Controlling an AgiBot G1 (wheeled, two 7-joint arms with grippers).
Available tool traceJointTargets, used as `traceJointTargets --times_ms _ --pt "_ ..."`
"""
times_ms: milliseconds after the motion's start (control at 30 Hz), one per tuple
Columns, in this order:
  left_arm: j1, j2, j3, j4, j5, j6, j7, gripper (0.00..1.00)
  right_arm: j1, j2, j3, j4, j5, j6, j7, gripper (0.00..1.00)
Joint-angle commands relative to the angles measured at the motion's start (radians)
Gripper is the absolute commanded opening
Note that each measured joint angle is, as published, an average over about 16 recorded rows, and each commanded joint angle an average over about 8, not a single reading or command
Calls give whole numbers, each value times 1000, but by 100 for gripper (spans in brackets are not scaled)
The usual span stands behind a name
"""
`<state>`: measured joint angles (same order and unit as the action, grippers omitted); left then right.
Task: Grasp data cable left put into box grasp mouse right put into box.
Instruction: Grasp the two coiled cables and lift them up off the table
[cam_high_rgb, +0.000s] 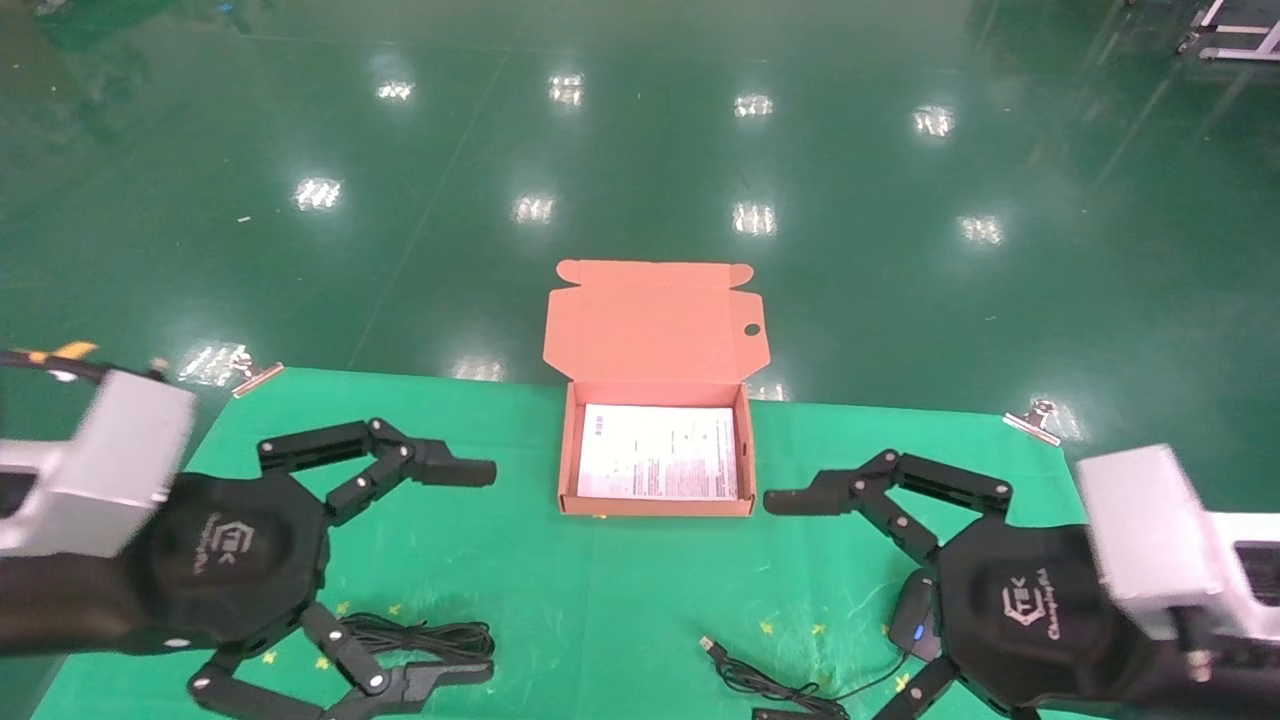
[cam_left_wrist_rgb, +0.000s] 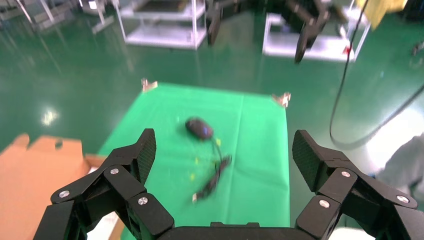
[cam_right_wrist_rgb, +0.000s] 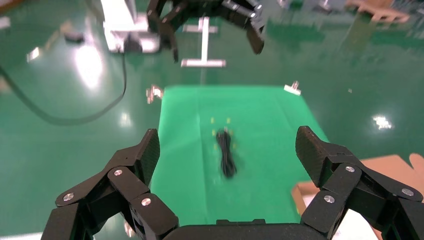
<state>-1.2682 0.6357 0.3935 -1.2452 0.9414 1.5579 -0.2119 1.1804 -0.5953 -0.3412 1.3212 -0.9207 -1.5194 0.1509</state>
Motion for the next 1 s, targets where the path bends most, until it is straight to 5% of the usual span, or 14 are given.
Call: traceJointTargets --times_ms 33,333,700,1000 --pt "-29 4 20 6 36 10 -4 100 24 0 -12 3 -33 -12 -4 100" --pt "-162 35 176 26 226 23 -3 100 179 -26 -150 16 -242 -53 -68 100" --pt "-334 142 434 82 536 18 51 100 369 -103 -429 22 -549 -48 -181 100" --pt "-352 261 568 186 770 -67 86 100 387 -200 -583 9 -779 10 -190 100"
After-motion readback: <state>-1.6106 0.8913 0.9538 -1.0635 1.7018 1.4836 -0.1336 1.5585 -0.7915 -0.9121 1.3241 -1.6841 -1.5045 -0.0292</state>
